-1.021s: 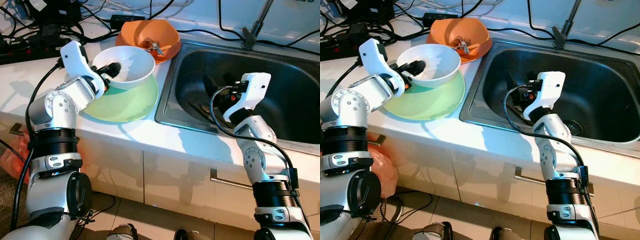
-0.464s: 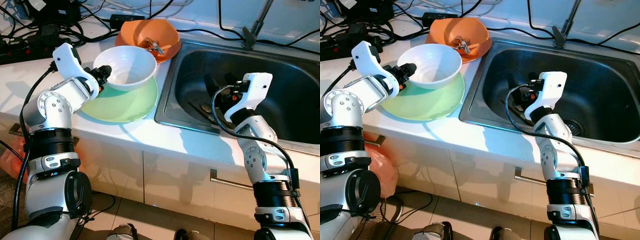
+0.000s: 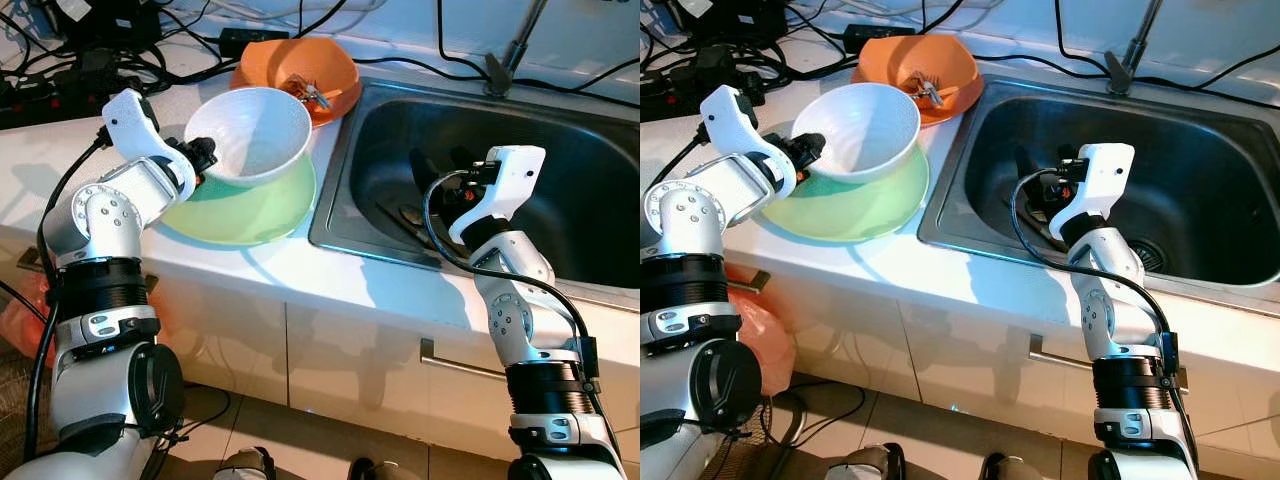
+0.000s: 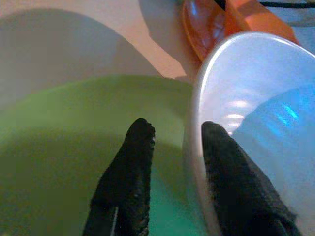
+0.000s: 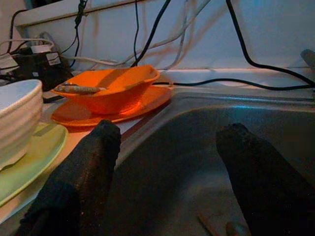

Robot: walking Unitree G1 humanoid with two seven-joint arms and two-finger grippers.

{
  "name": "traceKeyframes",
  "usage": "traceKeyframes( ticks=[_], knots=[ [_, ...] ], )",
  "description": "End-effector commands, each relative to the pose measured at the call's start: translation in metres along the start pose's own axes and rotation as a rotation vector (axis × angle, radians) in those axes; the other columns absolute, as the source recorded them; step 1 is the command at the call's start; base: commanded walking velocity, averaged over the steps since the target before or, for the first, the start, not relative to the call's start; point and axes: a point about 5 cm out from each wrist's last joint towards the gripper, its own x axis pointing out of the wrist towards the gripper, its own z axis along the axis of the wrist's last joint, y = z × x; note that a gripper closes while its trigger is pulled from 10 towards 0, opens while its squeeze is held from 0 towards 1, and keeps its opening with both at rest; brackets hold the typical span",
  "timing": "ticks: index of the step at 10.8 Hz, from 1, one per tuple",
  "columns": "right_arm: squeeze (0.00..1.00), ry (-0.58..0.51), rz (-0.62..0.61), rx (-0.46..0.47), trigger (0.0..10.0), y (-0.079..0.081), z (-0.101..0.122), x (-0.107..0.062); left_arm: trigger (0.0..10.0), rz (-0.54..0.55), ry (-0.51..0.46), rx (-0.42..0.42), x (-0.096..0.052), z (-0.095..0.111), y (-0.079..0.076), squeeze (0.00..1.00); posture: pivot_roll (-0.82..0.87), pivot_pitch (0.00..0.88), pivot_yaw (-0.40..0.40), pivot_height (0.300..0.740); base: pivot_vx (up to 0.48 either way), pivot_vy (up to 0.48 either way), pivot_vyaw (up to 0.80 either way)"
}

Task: Kitchen organization

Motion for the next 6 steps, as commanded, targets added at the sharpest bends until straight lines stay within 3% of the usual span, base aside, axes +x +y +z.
traceKeyframes(
  ticks=[1, 3, 6],
  knots=[
    [0.00, -0.002, -0.009, -0.002, 10.0, -0.004, 0.002, -0.001, 0.0, 0.047, -0.079, 0.039, -0.005, 0.007, 0.003, 0.00, 0.10, 0.124, -0.017, 0.740, 0.000, 0.000, 0.00],
    [0.00, 0.000, -0.006, -0.004, 10.0, -0.004, 0.002, 0.000, 0.0, -0.010, -0.217, 0.065, -0.016, 0.013, -0.010, 0.00, 0.10, 0.124, -0.024, 0.740, 0.000, 0.000, 0.00],
    [0.00, -0.014, -0.019, 0.040, 10.0, -0.002, 0.003, 0.004, 0.0, -0.055, -0.259, 0.107, -0.021, -0.004, -0.018, 0.00, 0.11, 0.119, -0.028, 0.740, 0.000, 0.000, 0.00]
  ],
)
